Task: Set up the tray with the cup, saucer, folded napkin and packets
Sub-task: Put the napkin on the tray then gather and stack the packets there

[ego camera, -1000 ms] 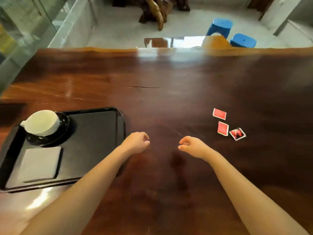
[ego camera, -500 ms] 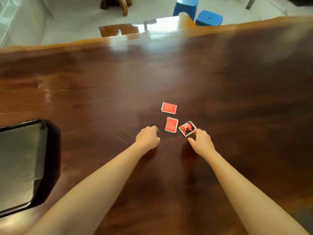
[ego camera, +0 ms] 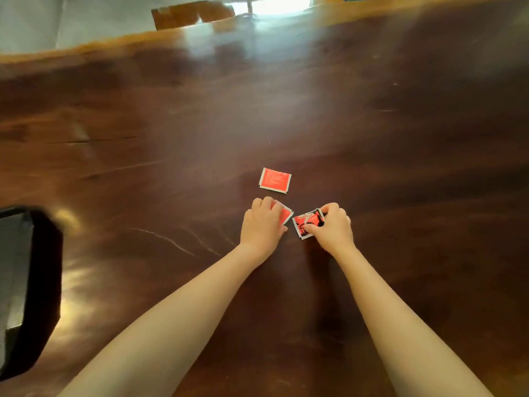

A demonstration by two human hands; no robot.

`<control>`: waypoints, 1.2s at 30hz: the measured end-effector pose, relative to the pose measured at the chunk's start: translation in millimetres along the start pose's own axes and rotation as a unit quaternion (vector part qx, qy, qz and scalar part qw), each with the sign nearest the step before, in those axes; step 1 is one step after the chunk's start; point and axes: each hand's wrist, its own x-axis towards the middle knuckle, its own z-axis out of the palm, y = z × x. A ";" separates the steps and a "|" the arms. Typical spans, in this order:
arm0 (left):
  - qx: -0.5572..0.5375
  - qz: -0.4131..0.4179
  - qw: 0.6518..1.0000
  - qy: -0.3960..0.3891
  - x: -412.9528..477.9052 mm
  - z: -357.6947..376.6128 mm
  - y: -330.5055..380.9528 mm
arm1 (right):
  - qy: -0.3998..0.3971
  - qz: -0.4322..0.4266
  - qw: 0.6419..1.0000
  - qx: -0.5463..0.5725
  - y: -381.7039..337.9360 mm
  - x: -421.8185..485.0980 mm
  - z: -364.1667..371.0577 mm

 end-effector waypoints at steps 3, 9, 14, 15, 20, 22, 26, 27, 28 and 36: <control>-0.049 0.009 0.999 0.009 -3.2 -8.4 -9.0 | 0.001 -0.001 1.000 -0.003 2.5 -3.0 1.5; -0.495 -0.292 0.818 0.015 -30.3 -24.4 -49.2 | -0.053 0.008 0.975 0.214 -7.8 -31.6 -1.7; -0.695 -0.347 0.630 -0.006 -59.6 -39.8 -56.0 | -0.074 0.054 0.891 0.444 -48.2 -63.2 3.4; -0.713 -0.342 0.612 -0.005 -64.2 -42.0 -55.5 | -0.075 0.042 0.887 0.453 -56.5 -68.9 6.6; -0.779 -0.312 0.544 -0.005 -79.3 -51.4 -50.6 | -0.026 -0.032 0.921 0.386 -86.1 -88.3 26.4; -0.786 -0.303 0.539 -0.008 -83.3 -55.2 -49.8 | -0.022 -0.033 0.924 0.380 -90.8 -91.4 30.2; -0.786 -0.297 0.542 -0.013 -87.7 -60.3 -54.5 | -0.038 -0.090 0.949 0.301 -91.4 -93.4 31.8; -0.782 -0.295 0.549 -0.014 -88.2 -61.1 -56.1 | -0.041 -0.108 0.958 0.263 -90.3 -92.3 32.9; -0.777 -0.293 0.557 -0.015 -89.0 -61.7 -58.0 | -0.044 -0.124 0.965 0.228 -89.7 -91.8 33.2; -0.709 -0.263 0.652 -0.049 -99.7 -62.7 -70.5 | -0.146 -0.249 0.955 0.075 -97.1 -84.6 28.7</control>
